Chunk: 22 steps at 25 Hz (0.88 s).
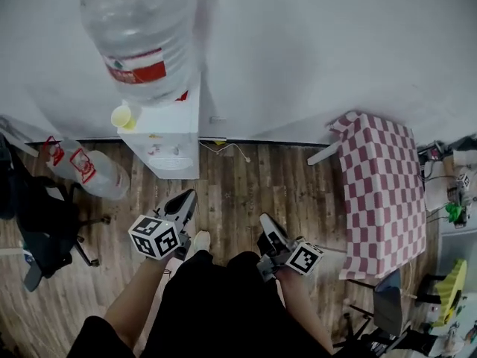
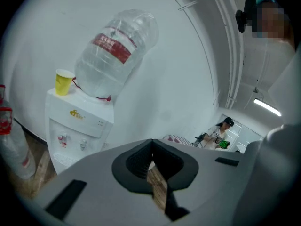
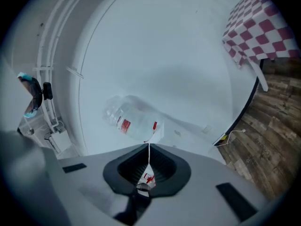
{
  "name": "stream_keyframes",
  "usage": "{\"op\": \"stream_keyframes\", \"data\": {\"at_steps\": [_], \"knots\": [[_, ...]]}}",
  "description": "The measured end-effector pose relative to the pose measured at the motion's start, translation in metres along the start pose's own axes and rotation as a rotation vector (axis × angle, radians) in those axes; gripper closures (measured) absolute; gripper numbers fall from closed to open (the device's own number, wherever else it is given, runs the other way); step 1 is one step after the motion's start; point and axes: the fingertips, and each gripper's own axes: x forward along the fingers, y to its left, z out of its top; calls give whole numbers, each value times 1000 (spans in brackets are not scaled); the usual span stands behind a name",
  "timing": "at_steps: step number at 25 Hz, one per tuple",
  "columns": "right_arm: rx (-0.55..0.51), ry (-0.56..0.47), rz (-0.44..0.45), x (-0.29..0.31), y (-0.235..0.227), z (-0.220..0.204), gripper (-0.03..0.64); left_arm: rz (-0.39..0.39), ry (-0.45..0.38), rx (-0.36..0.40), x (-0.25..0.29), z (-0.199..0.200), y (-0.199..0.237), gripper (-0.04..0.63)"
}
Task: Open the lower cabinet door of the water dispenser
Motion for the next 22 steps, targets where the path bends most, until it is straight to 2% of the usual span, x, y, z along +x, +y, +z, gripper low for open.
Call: {"op": "stream_keyframes", "data": {"at_steps": [5, 9, 13, 16, 22], "knots": [[-6, 197, 143, 57, 10, -6, 594, 133, -108, -58, -23, 12, 16, 581], [-44, 331, 245, 87, 20, -7, 594, 241, -179, -89, -37, 6, 16, 581], [-81, 486, 262, 94, 1, -13, 594, 369, -253, -143, -53, -11, 8, 581], [-126, 568, 278, 100, -18, -15, 594, 412, -276, -152, -57, -22, -6, 581], [-158, 659, 318, 110, -47, -31, 594, 454, -311, -170, -61, -49, -24, 581]]}}
